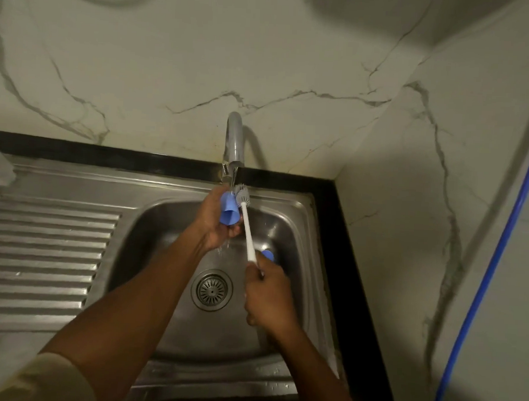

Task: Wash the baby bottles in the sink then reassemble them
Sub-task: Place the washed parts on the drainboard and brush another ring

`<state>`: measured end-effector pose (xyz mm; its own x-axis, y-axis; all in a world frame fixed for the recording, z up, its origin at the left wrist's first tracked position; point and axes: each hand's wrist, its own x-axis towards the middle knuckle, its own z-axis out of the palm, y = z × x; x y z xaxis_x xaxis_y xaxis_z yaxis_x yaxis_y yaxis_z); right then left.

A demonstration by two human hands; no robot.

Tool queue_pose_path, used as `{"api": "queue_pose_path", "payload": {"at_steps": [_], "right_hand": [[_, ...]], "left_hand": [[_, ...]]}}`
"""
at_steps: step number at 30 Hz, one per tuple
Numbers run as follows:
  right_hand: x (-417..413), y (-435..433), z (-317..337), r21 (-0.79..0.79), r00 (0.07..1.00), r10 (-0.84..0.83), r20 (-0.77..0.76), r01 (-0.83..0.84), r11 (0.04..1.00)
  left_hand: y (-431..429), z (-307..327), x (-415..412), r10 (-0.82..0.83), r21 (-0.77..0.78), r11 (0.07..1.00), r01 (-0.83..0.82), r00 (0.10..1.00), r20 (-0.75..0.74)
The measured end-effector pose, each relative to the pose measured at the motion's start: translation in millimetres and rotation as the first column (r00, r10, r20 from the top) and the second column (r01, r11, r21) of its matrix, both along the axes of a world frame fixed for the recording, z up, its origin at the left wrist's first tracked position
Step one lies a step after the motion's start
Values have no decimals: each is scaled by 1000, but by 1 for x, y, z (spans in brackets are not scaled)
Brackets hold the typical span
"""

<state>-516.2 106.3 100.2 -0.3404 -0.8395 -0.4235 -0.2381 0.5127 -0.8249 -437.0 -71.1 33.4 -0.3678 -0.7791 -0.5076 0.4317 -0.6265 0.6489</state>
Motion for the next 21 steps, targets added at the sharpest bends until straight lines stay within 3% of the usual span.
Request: {"api": "queue_pose_path", "payload": {"at_steps": [2,5,7,10,12,15,17,21], "right_hand": [[2,-5,8,-21,998,51,-30,-51,998],[4,15,10,-64,963,189,-192,-205,977],[1,21,9,-64,944,185,-274,-210,976],[-5,-3,11,-31,995,38,-92,-41,999],[-6,-9,16,-35,1000,14,-23,-15,999],[-1,16,15,-61,971,147,-191,-161,985],[3,24,14,-46,946,183,-268,-202,978],[2,-11,16,-46,991,65,-117,-71,996]], "left_hand": [[0,3,-3,37,-76,996,-37,999,-3],[-11,6,5,174,4,985,-174,984,-48],[-14,5,8,152,20,988,-151,987,-49],[-4,7,-3,74,20,997,-74,997,-26],[-4,12,-7,121,18,993,-120,992,-33],[-19,14,2,244,81,967,-242,970,-17],[-21,11,5,226,85,970,-227,974,18],[-8,7,-9,92,-32,995,-92,996,5]]}}
